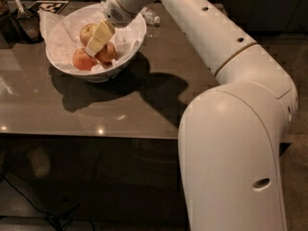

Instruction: Pick apple from white bowl

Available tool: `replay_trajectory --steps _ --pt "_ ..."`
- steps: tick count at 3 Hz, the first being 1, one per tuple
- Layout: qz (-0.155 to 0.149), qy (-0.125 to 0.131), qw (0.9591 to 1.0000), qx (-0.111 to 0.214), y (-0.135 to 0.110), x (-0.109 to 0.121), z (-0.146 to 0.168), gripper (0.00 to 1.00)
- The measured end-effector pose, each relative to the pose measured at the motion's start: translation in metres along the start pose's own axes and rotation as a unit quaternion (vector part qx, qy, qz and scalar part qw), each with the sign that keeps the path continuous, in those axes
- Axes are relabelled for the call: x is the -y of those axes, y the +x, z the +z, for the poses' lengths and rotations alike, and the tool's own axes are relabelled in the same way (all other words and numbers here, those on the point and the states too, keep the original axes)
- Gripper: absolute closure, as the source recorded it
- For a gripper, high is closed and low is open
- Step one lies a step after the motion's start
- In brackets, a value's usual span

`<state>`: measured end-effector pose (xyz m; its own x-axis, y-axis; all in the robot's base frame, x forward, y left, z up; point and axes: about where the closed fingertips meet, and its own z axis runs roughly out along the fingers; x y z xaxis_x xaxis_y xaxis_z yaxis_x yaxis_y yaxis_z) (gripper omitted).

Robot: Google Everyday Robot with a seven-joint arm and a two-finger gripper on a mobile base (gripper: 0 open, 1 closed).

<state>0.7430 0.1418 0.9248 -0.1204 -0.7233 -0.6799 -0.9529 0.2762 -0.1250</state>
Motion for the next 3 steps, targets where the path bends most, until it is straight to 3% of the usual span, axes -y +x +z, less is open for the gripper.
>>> replay_trajectory --steps 3 --pt "0.026 -0.046 0.9985 0.019 -0.001 -0.006 0.023 0.0"
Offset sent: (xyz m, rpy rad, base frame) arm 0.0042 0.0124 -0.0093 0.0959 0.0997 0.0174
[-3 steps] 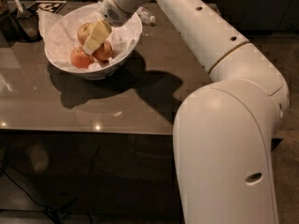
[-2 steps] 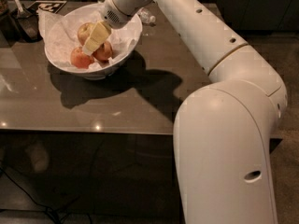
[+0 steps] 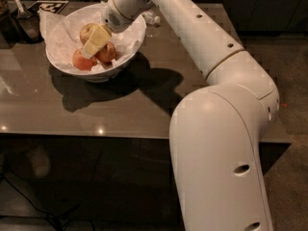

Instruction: Pick apple from white bowl

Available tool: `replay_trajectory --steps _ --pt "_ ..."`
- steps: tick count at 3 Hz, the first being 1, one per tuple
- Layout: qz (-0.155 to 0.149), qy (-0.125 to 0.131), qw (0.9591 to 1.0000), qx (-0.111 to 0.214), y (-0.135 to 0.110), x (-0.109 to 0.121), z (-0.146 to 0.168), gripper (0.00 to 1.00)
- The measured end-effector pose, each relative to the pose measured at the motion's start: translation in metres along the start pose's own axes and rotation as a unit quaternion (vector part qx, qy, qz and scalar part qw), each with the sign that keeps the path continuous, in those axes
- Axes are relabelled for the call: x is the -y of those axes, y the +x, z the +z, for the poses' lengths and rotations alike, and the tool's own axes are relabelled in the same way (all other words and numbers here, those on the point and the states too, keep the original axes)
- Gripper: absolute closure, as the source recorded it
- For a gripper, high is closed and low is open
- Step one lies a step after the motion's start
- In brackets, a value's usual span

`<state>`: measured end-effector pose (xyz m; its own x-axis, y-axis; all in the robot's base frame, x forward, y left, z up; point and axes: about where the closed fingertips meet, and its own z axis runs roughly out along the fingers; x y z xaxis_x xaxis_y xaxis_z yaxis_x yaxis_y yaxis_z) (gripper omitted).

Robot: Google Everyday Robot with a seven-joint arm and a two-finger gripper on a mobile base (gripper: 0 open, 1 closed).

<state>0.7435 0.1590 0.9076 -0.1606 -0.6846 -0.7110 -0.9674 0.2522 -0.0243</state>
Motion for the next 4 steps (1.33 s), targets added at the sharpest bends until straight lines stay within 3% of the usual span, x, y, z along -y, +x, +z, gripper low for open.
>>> replay_trajectory --steps 2,4 --pt "0.0 0.0 1.0 0.0 -0.0001 0.0 0.0 0.41" --pt "0.0 0.0 1.0 0.0 -0.0004 -0.0001 0.0001 0.89"
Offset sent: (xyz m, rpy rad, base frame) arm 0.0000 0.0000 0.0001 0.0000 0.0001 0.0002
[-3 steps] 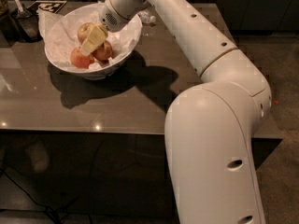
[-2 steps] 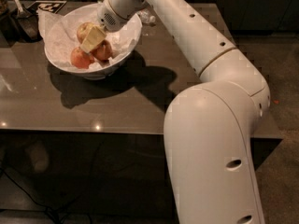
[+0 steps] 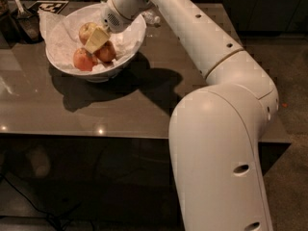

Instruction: Pick apple from white bowl

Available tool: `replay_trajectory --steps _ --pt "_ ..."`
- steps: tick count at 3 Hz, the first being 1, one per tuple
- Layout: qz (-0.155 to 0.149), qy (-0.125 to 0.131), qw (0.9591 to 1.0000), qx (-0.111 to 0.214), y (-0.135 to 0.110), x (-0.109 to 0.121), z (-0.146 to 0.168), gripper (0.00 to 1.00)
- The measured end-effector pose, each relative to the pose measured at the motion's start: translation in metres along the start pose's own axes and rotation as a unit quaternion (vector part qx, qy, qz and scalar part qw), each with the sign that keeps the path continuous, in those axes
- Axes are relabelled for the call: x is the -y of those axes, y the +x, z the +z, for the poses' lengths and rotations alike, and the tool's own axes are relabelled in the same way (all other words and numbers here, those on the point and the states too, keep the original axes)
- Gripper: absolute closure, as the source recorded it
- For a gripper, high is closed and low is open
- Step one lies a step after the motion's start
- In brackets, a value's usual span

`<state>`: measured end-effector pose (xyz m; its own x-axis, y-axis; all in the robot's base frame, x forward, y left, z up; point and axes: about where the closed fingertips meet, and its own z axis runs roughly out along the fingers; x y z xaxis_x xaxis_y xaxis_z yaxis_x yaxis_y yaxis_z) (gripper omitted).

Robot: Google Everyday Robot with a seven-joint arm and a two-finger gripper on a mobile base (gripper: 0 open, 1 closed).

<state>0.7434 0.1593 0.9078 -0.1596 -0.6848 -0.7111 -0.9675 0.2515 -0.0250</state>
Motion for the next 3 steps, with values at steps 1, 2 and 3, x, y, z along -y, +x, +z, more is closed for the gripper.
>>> replay_trajectory --steps 1,2,3 --pt "-0.013 0.006 0.9999 0.003 -0.009 -0.003 -0.001 1.0" --pt "-0.04 0.02 0.9988 0.017 -0.034 -0.012 -0.008 1.0" --pt "-0.056 0.026 0.9977 0.027 -0.049 -0.019 -0.012 1.0"
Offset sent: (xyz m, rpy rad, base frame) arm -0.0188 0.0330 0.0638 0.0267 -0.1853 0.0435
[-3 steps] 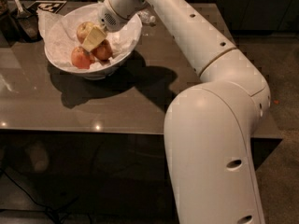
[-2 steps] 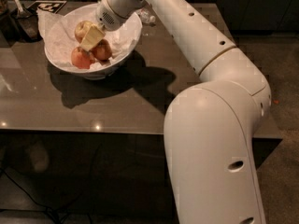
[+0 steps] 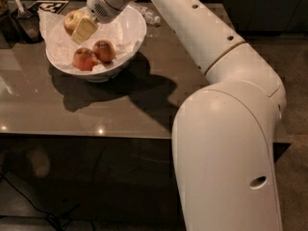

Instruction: Pick apple from white bowl

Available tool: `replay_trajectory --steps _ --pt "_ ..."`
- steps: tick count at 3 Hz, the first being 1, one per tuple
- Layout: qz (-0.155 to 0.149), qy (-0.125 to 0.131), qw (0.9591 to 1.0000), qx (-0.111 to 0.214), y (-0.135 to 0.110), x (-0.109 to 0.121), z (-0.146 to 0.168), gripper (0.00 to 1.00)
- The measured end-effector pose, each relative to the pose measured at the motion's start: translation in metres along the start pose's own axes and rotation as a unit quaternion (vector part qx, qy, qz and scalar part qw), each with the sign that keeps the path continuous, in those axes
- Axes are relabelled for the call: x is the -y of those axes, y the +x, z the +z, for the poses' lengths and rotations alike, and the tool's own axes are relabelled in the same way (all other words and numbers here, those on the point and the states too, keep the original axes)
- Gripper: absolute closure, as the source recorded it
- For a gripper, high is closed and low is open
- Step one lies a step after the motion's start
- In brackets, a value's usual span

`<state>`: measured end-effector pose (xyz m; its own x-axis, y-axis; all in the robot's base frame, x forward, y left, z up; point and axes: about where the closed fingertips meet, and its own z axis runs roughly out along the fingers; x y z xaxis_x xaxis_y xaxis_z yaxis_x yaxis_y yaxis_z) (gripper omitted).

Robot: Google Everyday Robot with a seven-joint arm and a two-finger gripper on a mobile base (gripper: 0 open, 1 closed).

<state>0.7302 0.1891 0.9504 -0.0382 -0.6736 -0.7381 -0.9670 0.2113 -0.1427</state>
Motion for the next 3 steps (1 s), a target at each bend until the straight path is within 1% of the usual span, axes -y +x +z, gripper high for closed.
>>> replay_trajectory --steps 1,2,3 --pt "-0.004 0.005 1.0 -0.003 -0.018 -0.007 -0.007 1.0" --pt "0.001 0.024 0.9994 -0.023 -0.048 -0.016 -0.021 1.0" --pt "-0.006 0.052 0.9976 -0.045 -0.079 -0.025 -0.038 1.0"
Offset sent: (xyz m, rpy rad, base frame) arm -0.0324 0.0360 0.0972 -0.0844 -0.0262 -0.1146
